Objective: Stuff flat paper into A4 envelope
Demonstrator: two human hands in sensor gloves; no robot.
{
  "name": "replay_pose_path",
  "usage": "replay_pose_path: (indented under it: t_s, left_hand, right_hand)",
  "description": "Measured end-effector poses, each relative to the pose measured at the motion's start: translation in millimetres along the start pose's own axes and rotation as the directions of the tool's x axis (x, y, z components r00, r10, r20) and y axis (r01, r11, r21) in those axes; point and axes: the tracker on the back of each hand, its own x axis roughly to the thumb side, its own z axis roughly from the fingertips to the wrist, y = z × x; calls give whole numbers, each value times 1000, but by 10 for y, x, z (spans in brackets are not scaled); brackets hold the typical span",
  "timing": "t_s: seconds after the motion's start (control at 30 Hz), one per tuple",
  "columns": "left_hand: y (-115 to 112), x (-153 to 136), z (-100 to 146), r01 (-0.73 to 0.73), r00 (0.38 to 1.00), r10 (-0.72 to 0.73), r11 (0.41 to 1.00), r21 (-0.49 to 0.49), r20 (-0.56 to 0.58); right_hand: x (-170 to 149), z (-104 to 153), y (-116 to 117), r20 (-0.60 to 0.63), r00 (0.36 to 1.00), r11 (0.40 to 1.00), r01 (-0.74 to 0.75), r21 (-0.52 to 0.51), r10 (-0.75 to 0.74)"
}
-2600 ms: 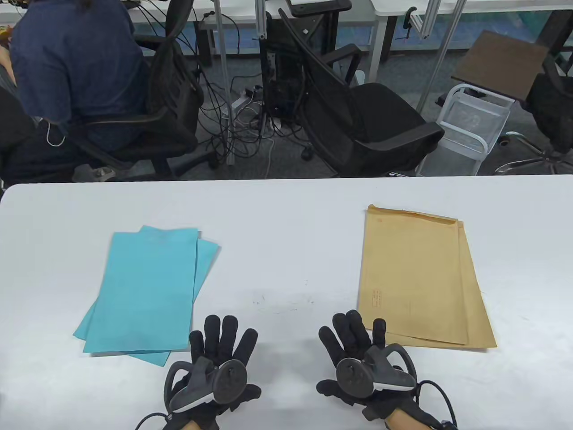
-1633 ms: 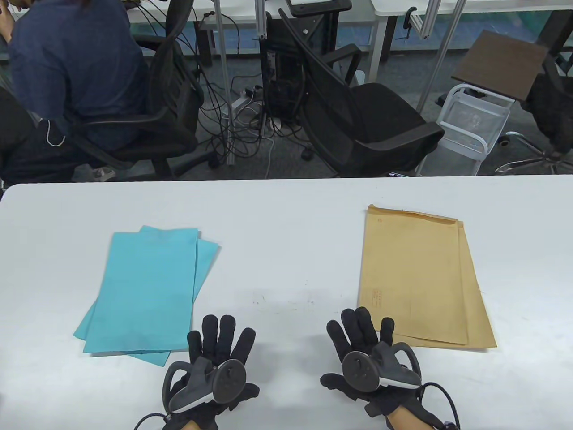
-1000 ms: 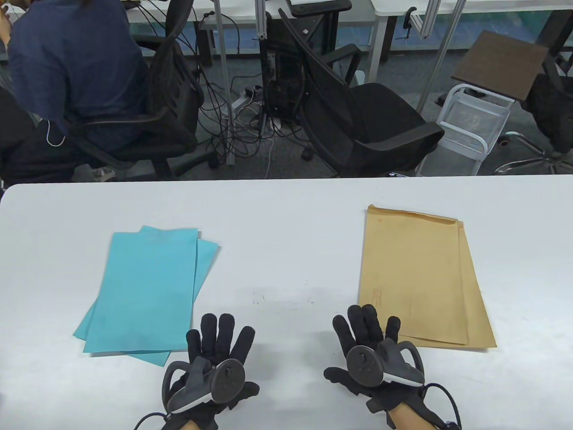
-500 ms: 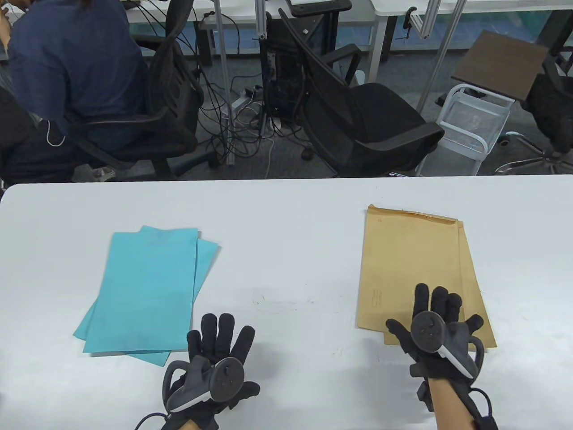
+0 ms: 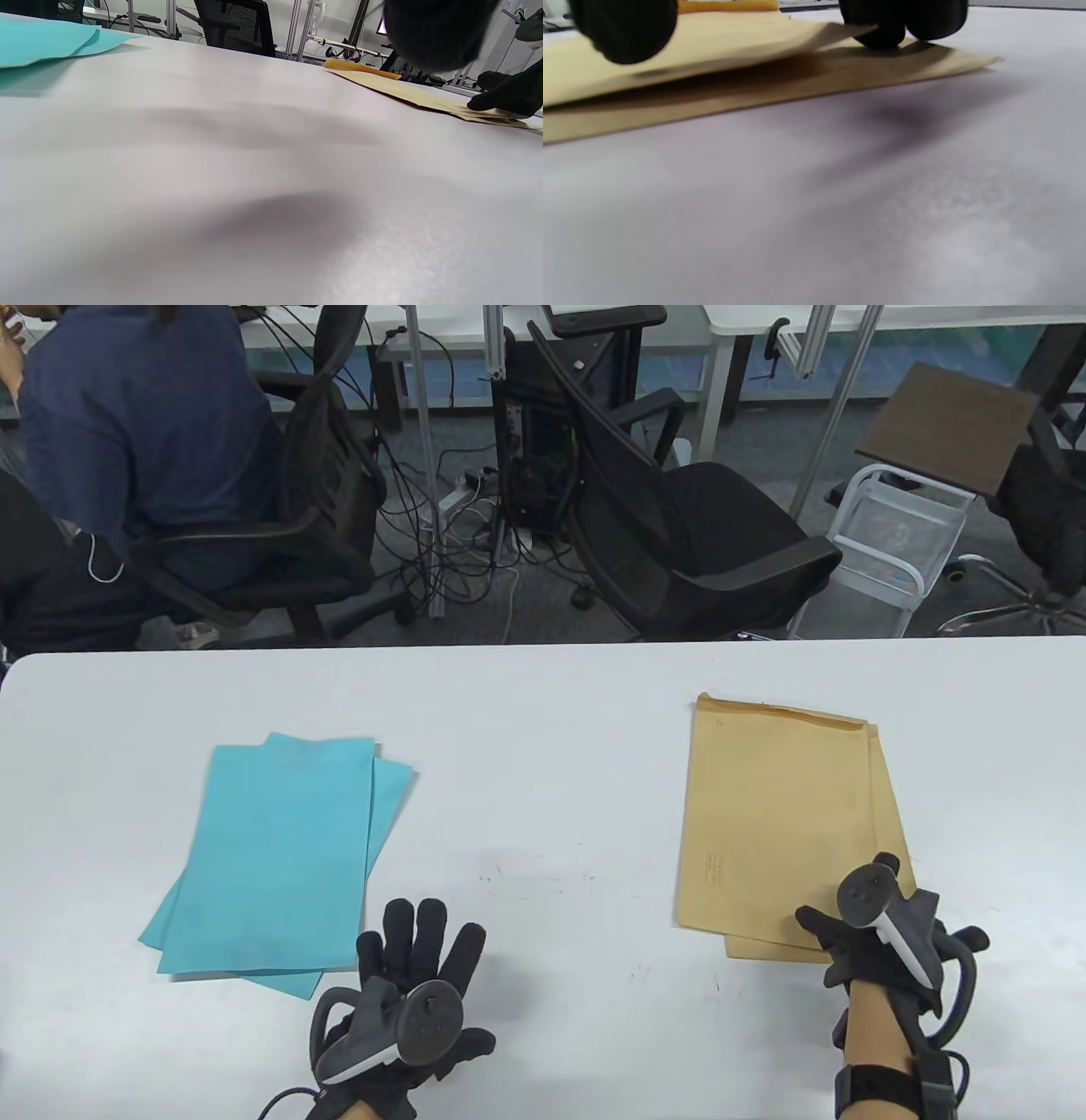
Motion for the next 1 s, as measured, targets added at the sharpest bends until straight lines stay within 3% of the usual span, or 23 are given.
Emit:
replay_pose_path:
  t_s: [0.07, 0.3, 0.57, 0.7, 0.87, 1.0]
  left_hand:
    - [-7, 5, -2, 3, 1000, -3, 1000, -1, 1]
    - [-11, 13, -5, 6, 1000, -6, 1000, -7, 1]
    - [-10, 23, -4, 16, 1000, -16, 1000, -4, -1]
    - [-6, 21, -3, 13, 1000, -13, 1000, 1, -4]
    - [-6, 15, -3, 9, 1000, -9, 1000, 8, -7]
    - [5, 5, 6, 4, 1000, -4, 1000, 19, -10]
  right_hand:
    - [41, -27, -13, 0, 1000, 999, -28, 46, 28]
    - [86, -80, -49, 1, 1000, 1000, 26, 15, -26]
    - [180, 17, -116, 4, 1000, 981, -19, -195, 20]
    - [115, 135, -266, 34, 991, 910, 134, -392, -132]
    - [28, 331, -487, 136, 930, 804, 364, -470, -341]
    - [-38, 502, -648, 326, 777, 633, 629, -452, -539]
